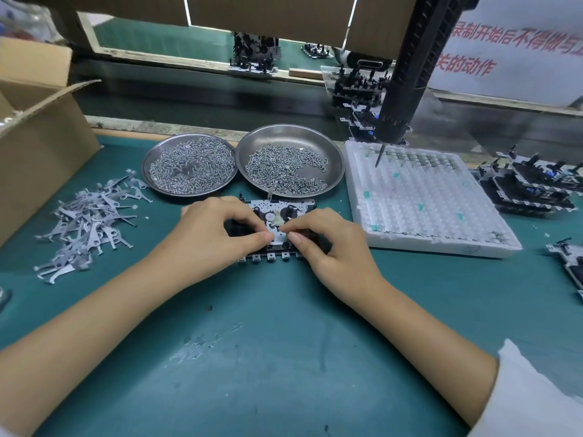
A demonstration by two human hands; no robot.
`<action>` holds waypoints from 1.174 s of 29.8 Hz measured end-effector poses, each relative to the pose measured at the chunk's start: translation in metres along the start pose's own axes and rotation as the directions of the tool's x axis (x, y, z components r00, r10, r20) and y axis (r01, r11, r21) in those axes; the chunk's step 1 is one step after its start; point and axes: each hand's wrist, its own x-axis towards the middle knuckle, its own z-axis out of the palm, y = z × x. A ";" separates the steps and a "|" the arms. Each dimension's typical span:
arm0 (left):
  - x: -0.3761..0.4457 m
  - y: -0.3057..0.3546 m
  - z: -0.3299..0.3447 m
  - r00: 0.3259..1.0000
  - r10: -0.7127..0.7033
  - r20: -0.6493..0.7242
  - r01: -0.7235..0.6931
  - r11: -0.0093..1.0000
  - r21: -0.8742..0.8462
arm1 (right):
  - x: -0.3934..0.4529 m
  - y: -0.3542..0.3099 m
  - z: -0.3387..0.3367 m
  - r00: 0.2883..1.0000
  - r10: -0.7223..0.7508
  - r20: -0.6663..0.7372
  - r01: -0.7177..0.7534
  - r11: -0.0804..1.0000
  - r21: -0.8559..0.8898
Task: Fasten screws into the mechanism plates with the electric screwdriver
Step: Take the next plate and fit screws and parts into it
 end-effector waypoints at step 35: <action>0.003 -0.010 -0.001 1.000 -0.008 0.014 0.010 0.997 -0.082 | 0.000 -0.002 0.007 0.969 0.091 -0.231 -0.074 0.994 0.082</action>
